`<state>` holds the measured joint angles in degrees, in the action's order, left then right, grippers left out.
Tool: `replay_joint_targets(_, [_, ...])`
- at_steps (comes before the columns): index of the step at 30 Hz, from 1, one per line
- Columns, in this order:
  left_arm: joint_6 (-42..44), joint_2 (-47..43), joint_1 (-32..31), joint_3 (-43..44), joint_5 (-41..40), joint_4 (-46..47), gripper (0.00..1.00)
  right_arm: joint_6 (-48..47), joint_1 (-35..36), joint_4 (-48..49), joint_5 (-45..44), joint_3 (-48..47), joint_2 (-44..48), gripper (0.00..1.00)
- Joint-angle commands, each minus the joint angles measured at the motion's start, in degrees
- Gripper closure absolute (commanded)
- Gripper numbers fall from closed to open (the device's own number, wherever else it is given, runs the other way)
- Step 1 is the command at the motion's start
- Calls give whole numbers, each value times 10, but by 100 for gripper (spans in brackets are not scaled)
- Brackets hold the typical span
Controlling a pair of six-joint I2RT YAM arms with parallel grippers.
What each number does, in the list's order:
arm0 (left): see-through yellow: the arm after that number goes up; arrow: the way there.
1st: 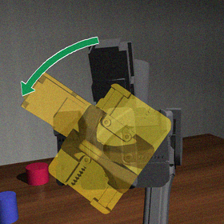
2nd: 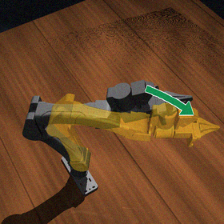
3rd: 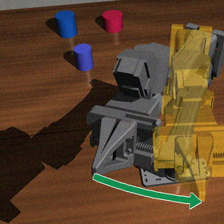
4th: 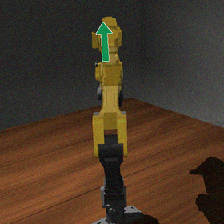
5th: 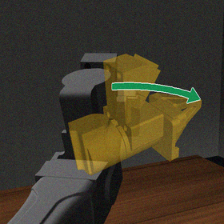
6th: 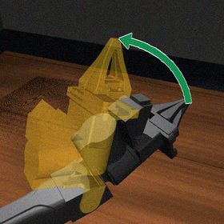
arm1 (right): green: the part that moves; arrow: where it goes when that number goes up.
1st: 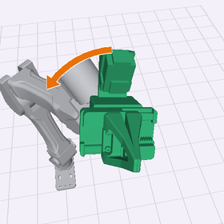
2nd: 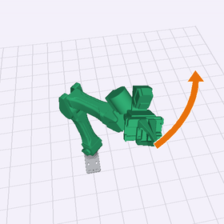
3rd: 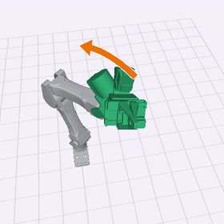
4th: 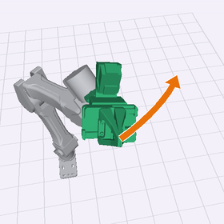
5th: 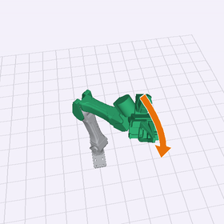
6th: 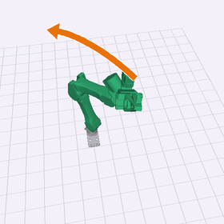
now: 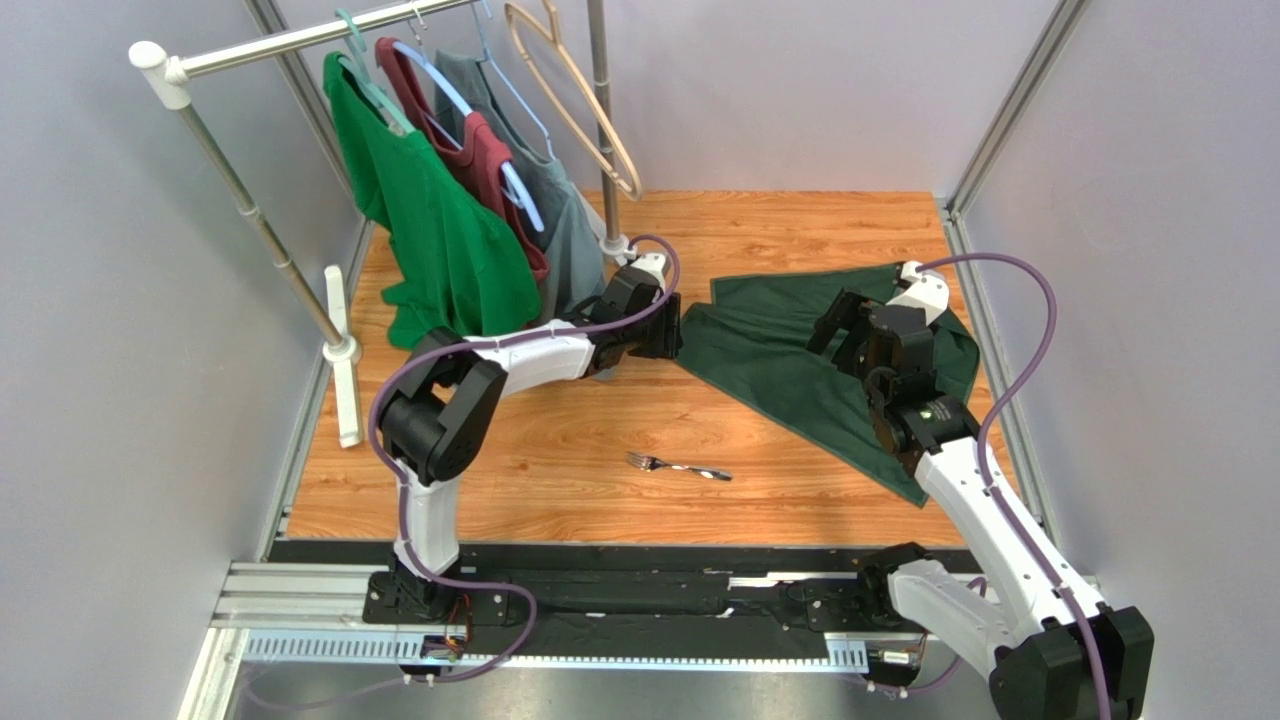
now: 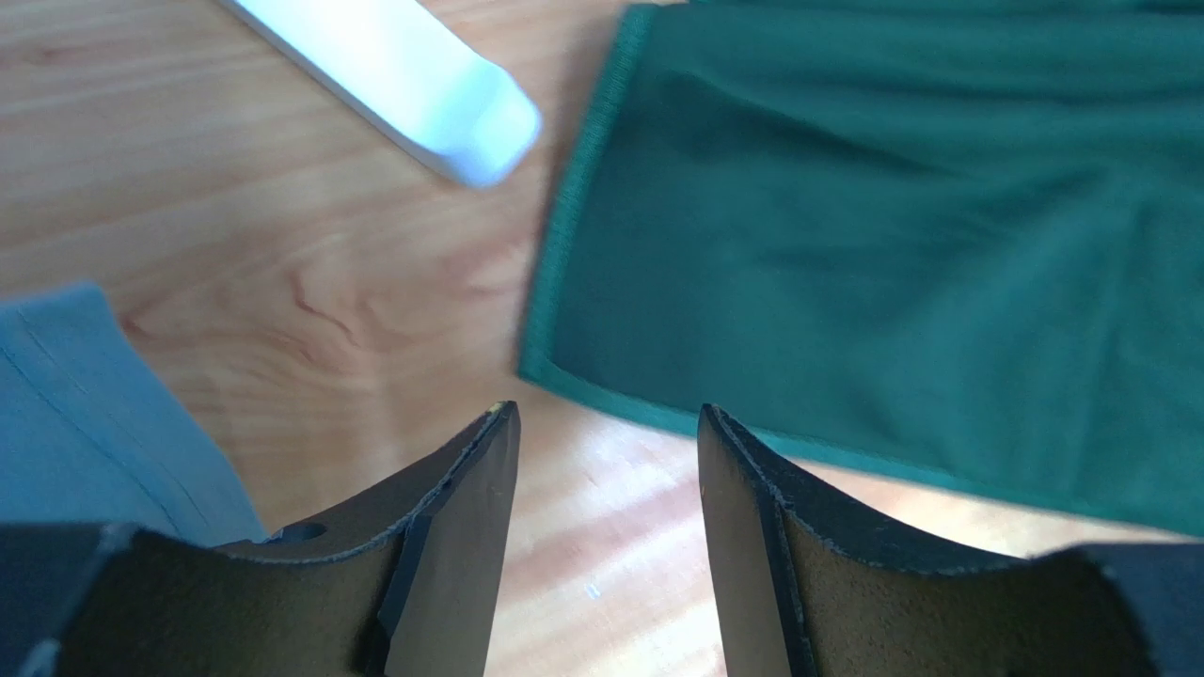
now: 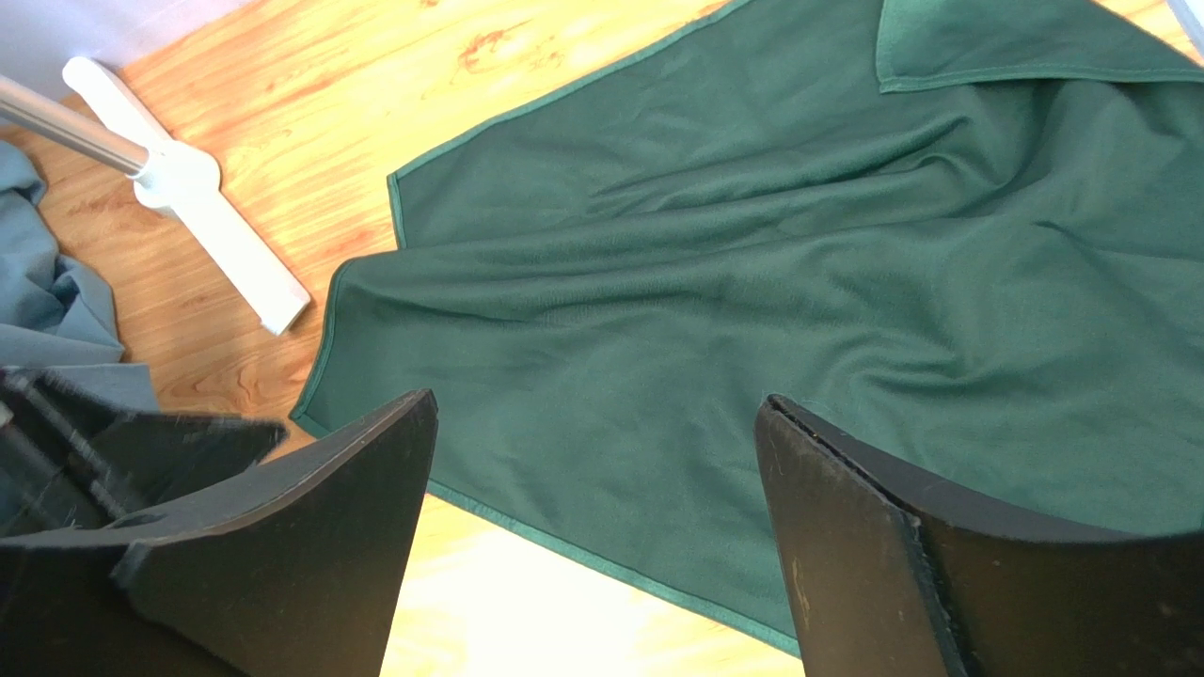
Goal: Fold the napkin, place the utensils inside, and roll it up
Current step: Flatten the napkin out
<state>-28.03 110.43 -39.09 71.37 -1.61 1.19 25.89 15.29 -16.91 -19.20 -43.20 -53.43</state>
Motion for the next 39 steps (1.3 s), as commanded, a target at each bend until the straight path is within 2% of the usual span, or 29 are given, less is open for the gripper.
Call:
replay_joint_targets(1, [4, 25, 9, 40, -23, 14, 42, 12, -1, 7, 19, -23, -7, 13])
replay_joint_targets(12, [-4, 73, 27, 77, -7, -9, 46, 14, -1, 7, 25, -22, -13, 13])
replay_joint_targets(19, [-18, 87, 27, 77, 11, -23, 53, 18, -1, 7, 29, -24, -22, 13])
replay_joint_targets(30, [-29, 87, 21, 75, 44, -26, 55, 21, -1, 2, 28, -22, -17, 13])
replay_joint_targets(33, [-30, 87, 21, 73, 36, -34, 68, 20, -1, -1, 26, -21, -12, 13])
replay_joint_targets(34, [-31, 85, 21, 72, 35, -36, 76, 20, -1, -1, 25, -20, -10, 13])
replay_joint_targets(39, [-33, 82, 21, 62, 32, -28, 93, 21, -1, -1, 24, -17, -8, 13])
